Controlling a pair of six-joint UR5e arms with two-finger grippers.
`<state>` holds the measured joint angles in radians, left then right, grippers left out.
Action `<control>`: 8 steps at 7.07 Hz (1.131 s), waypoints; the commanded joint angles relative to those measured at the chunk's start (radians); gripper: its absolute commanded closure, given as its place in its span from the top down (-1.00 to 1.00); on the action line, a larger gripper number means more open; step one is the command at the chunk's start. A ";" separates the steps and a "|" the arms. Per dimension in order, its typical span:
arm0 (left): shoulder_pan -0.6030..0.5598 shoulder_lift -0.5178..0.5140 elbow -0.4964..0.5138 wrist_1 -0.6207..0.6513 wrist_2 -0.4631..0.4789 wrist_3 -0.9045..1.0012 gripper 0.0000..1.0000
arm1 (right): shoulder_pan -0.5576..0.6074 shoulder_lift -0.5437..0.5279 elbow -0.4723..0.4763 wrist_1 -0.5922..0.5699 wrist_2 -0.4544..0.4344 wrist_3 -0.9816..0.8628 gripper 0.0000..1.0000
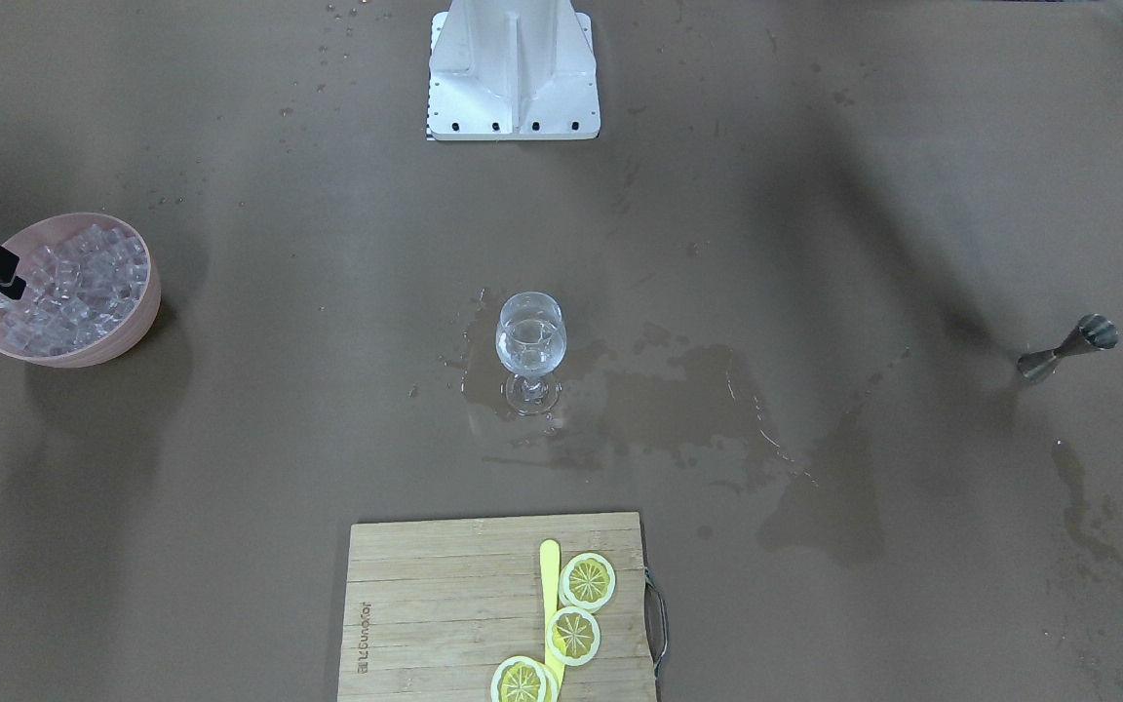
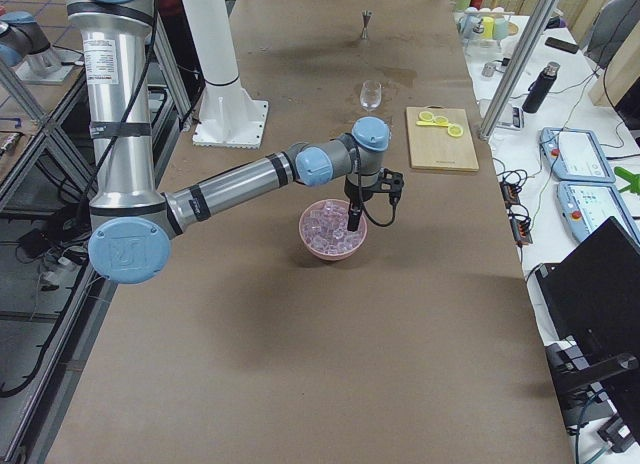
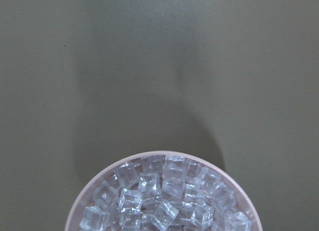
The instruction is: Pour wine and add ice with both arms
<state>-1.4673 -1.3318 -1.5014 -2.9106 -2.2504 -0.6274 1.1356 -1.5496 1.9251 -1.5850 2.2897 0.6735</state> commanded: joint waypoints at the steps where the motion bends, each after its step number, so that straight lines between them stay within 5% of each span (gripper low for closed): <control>1: 0.024 0.025 0.009 -0.086 0.005 -0.006 0.97 | -0.031 -0.035 -0.001 0.037 -0.022 0.020 0.81; 3: 0.028 0.036 0.128 -0.251 0.011 0.005 0.97 | -0.052 -0.035 -0.003 0.037 -0.026 0.021 0.66; 6: 0.071 0.039 0.135 -0.306 0.012 -0.003 0.97 | -0.129 -0.035 -0.009 0.039 -0.075 0.067 0.63; 8: 0.102 0.028 0.133 -0.333 0.098 -0.067 0.97 | -0.139 -0.027 -0.046 0.039 -0.073 0.069 0.52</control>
<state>-1.3867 -1.2968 -1.3684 -3.2201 -2.2063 -0.6541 1.0034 -1.5823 1.9032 -1.5463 2.2165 0.7404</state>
